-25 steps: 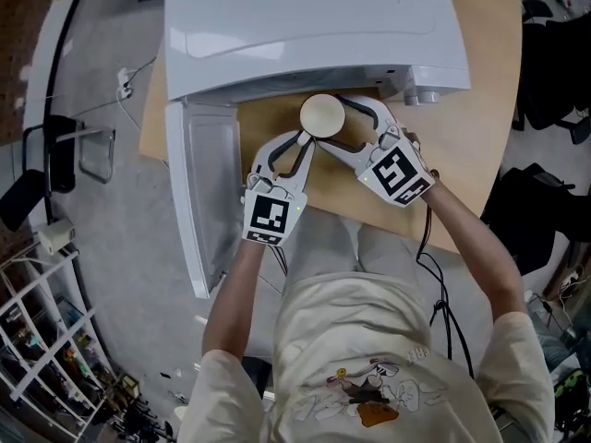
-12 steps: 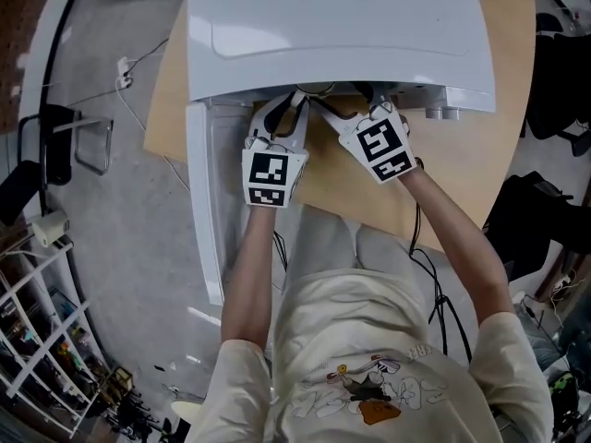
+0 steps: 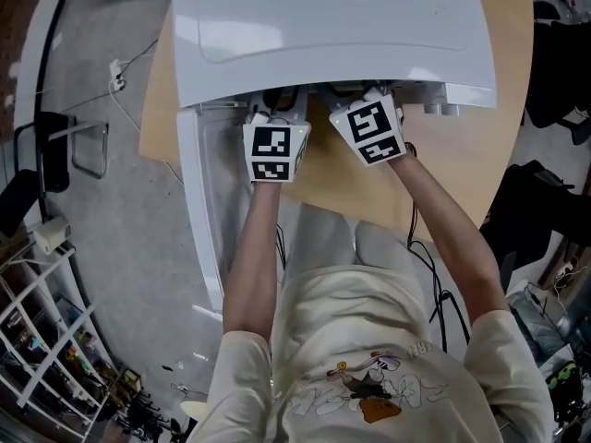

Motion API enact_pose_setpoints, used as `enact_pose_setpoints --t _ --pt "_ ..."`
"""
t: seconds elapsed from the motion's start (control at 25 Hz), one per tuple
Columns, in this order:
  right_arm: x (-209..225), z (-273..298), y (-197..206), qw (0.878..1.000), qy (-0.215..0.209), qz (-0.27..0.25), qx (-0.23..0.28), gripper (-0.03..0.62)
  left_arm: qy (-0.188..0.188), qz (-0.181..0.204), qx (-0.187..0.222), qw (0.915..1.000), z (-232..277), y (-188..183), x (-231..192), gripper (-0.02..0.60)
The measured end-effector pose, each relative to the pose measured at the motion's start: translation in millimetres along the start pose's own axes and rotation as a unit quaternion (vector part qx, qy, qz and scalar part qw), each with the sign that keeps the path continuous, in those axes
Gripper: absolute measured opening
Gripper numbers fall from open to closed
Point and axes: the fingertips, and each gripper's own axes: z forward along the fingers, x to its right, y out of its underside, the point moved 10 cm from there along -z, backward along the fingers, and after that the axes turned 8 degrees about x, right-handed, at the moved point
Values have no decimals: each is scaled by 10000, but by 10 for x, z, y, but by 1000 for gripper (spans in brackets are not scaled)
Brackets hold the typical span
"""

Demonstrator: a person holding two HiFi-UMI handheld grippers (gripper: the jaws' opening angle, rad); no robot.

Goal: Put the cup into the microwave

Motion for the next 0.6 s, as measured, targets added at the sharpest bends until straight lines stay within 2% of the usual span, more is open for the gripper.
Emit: enact_pose_setpoints --t 0.24,0.48,0.6 --pt "9 -17 17 9998 56 195 44 178 -119 -195 74 9997 21 -1 31 80" --pt "-5 -123 19 9991 141 395 60 204 -331 -471 170 9982 -89 1 95 131" --pt "-30 -242 -3 9985 146 524 56 218 -567 -502 197 9969 -223 -29 147 167"
